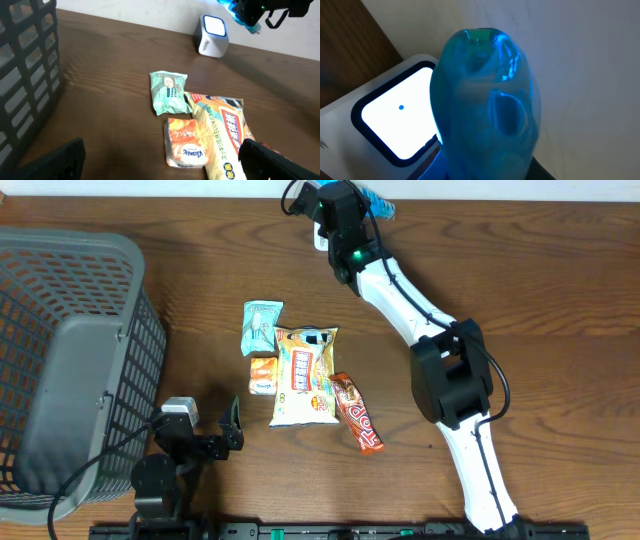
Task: Scan the item barcode
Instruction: 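Move the bottle to the table's right edge and set it down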
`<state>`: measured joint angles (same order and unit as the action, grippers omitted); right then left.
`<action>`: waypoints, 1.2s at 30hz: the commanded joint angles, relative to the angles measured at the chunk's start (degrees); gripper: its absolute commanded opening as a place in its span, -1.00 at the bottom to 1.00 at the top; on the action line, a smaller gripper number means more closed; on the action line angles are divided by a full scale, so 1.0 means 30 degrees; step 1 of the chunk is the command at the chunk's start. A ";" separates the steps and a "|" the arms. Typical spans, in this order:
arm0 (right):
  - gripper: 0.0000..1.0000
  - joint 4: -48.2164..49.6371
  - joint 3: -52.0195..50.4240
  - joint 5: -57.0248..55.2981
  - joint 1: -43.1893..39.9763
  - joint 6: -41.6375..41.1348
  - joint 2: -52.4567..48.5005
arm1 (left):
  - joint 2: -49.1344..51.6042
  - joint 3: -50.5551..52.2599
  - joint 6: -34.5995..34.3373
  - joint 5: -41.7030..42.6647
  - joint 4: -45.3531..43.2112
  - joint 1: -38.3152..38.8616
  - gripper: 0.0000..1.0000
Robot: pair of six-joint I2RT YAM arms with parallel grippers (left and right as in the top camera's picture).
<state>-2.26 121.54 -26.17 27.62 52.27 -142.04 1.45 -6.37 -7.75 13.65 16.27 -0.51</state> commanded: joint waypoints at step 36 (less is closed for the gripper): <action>-0.98 -2.3197 -0.2601 0.6426 -0.9530 -1.8200 0.8240 | -0.0036 0.0299 -0.0226 0.0240 0.0415 0.0022 0.96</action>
<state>-72.93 115.42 -9.50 0.10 -1.21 -118.04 1.45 -6.37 -7.75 13.65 16.29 -0.51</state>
